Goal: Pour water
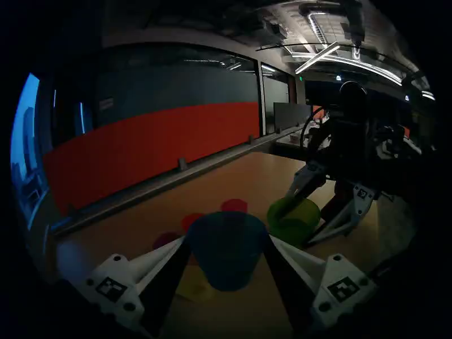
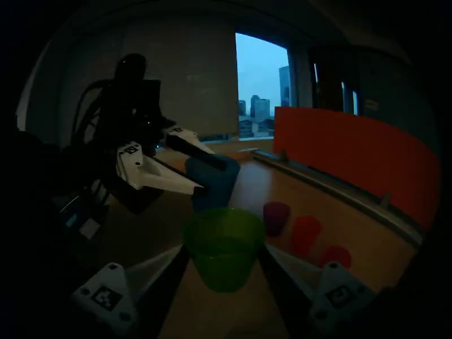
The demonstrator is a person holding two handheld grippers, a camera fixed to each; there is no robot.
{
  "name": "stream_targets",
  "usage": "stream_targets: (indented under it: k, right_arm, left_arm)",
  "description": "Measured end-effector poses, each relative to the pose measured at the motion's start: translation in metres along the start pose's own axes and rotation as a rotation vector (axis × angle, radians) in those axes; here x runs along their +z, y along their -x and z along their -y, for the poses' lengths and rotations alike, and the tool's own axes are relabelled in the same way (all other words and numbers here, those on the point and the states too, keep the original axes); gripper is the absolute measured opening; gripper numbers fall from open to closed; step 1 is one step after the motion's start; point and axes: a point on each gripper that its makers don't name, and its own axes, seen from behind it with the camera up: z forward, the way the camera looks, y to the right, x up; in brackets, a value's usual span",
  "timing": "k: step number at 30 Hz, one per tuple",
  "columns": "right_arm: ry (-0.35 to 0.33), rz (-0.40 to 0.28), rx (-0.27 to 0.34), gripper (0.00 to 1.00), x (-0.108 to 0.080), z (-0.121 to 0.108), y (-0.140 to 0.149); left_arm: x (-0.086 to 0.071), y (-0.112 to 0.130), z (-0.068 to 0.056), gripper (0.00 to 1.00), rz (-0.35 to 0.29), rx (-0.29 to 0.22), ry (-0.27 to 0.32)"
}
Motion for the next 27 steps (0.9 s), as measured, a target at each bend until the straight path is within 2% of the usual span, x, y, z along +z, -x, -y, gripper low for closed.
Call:
stream_targets:
  k: [11,20,27]
  right_arm:
    - [0.006,0.073,0.030,0.98,-0.003,-0.013,0.027]
    - [0.010,0.125,0.047,0.98,-0.004,-0.022,0.046]
    - [0.001,0.178,0.054,0.98,-0.005,-0.024,0.065]
  left_arm:
    - [0.020,0.039,-0.020,0.88,0.078,0.043,0.035]
    - [0.034,0.071,-0.028,0.88,0.141,0.032,0.061]
    - [0.042,0.097,-0.031,0.88,0.197,0.043,0.071]
